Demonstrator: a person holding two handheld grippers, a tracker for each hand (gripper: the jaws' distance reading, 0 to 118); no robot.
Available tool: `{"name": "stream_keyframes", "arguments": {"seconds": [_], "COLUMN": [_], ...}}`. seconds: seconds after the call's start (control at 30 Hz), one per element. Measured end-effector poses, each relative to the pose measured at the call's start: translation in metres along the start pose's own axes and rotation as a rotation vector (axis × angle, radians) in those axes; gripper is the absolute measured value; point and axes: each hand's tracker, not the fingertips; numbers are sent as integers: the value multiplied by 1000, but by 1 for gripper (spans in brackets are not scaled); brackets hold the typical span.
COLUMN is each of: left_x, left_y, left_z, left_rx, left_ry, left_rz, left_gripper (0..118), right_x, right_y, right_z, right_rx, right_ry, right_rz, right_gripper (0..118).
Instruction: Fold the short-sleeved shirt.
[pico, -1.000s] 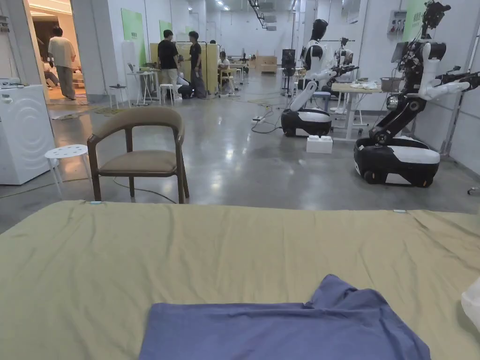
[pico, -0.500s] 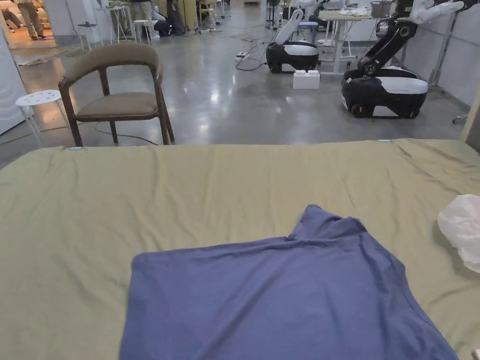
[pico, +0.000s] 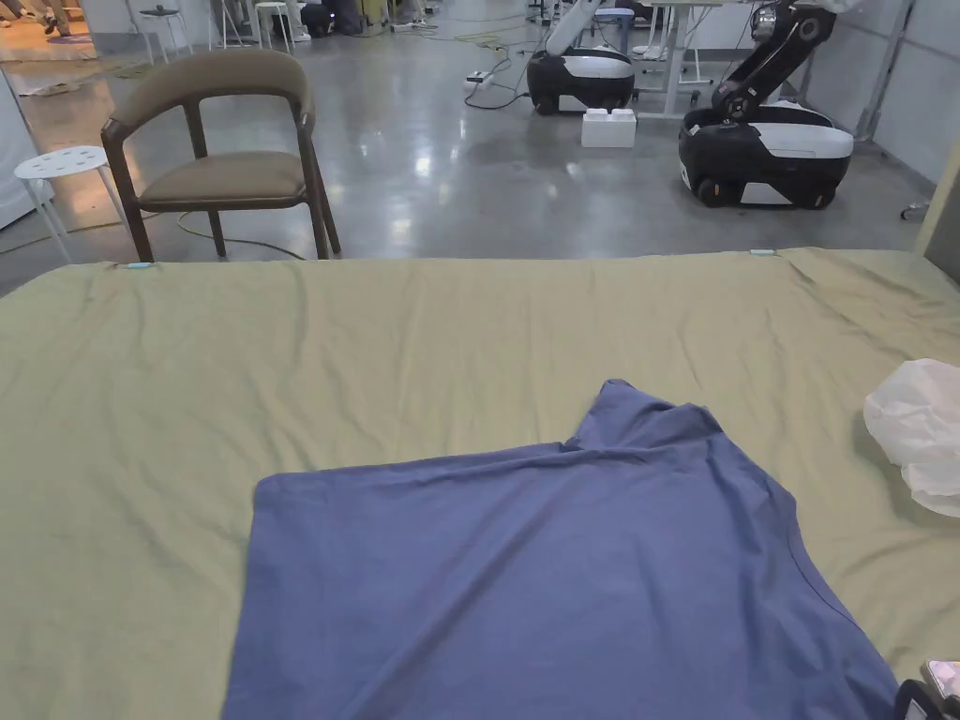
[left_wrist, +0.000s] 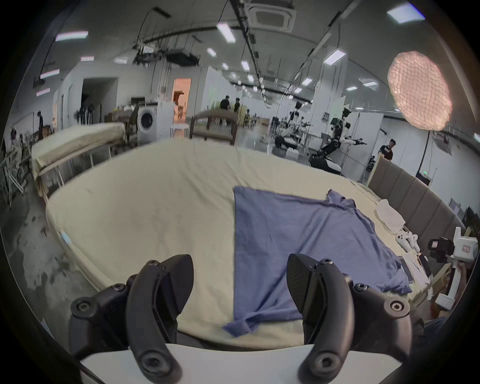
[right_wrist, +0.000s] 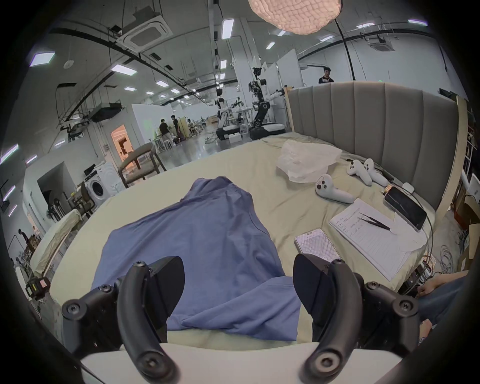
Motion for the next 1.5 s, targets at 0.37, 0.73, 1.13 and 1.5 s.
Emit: {"name": "stream_keyframes", "arguments": {"seconds": [0.37,0.73,1.13,1.5], "left_x": [39,47,9,-4], "left_y": [39,34,-9,-73], "left_z": [49,49,-9,-80], "left_rx": [264,232,-172,-513], "left_ry": [17,-60,-103,-72], "left_rz": [-161,-162,-61,-97], "left_gripper": [66,0,18,63], "right_x": [-36,-52,-51,-33], "right_y": [0,-6,-21,-40], "right_z": [48,49,39,39], "right_rx": [149,120,61,-31], "right_ry": [63,76,104,68], "right_rz": [83,125,93,67], "right_gripper": [58,0,0,0]}}
